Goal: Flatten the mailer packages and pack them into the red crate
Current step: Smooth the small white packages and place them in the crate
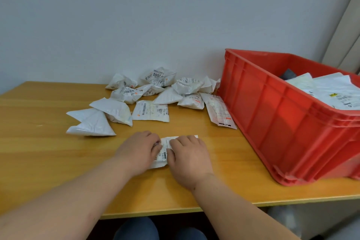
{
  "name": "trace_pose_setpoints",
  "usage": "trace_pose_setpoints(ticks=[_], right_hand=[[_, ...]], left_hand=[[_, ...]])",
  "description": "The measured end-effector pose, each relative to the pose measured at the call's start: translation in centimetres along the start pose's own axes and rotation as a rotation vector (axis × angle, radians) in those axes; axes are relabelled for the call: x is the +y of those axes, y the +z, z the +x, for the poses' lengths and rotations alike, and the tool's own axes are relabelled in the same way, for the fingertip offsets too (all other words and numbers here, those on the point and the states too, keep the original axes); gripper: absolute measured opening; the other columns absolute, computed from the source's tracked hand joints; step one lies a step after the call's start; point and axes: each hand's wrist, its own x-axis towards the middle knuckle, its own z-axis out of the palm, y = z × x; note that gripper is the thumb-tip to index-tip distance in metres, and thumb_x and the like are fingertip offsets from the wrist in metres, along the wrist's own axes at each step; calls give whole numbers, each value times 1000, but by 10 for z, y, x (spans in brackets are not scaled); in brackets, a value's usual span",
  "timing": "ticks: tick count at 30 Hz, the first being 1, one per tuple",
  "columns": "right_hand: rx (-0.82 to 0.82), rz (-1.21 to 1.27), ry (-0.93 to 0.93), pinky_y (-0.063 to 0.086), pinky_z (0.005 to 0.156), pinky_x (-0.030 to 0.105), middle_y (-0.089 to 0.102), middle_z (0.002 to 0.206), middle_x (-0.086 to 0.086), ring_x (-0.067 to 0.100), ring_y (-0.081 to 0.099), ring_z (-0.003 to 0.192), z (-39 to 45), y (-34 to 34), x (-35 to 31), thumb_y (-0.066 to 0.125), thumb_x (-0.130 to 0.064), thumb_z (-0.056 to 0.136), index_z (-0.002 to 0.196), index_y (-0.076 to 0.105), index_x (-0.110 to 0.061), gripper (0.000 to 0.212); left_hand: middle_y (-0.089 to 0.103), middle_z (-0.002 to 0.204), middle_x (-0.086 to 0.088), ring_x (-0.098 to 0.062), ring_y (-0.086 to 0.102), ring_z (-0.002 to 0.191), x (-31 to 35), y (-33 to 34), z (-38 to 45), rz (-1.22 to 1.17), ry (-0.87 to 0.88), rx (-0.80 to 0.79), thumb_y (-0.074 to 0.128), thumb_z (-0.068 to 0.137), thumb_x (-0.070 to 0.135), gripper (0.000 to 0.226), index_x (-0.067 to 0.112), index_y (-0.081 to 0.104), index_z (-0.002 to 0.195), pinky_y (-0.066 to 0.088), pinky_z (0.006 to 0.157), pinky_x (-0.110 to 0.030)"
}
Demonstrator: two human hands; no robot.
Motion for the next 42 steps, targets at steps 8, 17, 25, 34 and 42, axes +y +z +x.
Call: trace_pose_setpoints(ticks=[8, 17, 25, 34, 42], right_hand=[[-229, -30, 62, 56, 93, 40, 74, 106, -3, 22, 69, 106, -16, 10, -2, 36, -37, 90, 105, 76, -19, 46], [-375, 25, -17, 45, 91, 36, 66, 108, 8, 28, 60, 106, 1, -7, -3, 25, -31, 100, 109, 64, -11, 45], [-479, 15, -22, 21, 120, 42, 43, 149, 7, 26, 29, 143, -9, 5, 2, -9, -45, 77, 143, 42, -11, 90], [-625, 55, 23, 20, 121, 40, 40, 151, 9, 27, 26, 145, 2, -12, 1, 35, -25, 99, 143, 42, -8, 48], [-618, 223, 117, 36, 111, 31, 47, 141, 6, 22, 34, 138, 11, -14, 7, 45, -16, 95, 126, 56, -13, 34]], left_hand=[[24, 160, 13, -11, 30, 144, 8, 14, -12, 88, -48, -143, 25, 105, 44, 48, 32, 30, 152, 34, 111, -29], [35, 152, 8, -15, 44, 131, 12, 12, -2, 194, -44, -222, 26, 106, 41, 44, 29, 42, 144, 44, 99, -32], [33, 151, 6, -18, 39, 132, 13, 19, -3, 205, -54, -205, 30, 105, 40, 43, 28, 41, 144, 43, 99, -33], [21, 158, 6, -18, 28, 141, 19, 17, -8, 215, -74, -228, 27, 106, 39, 48, 27, 27, 152, 40, 106, -36], [31, 154, 7, -16, 37, 137, 16, 10, -2, 128, -70, -219, 37, 103, 41, 46, 30, 36, 147, 43, 104, -35]])
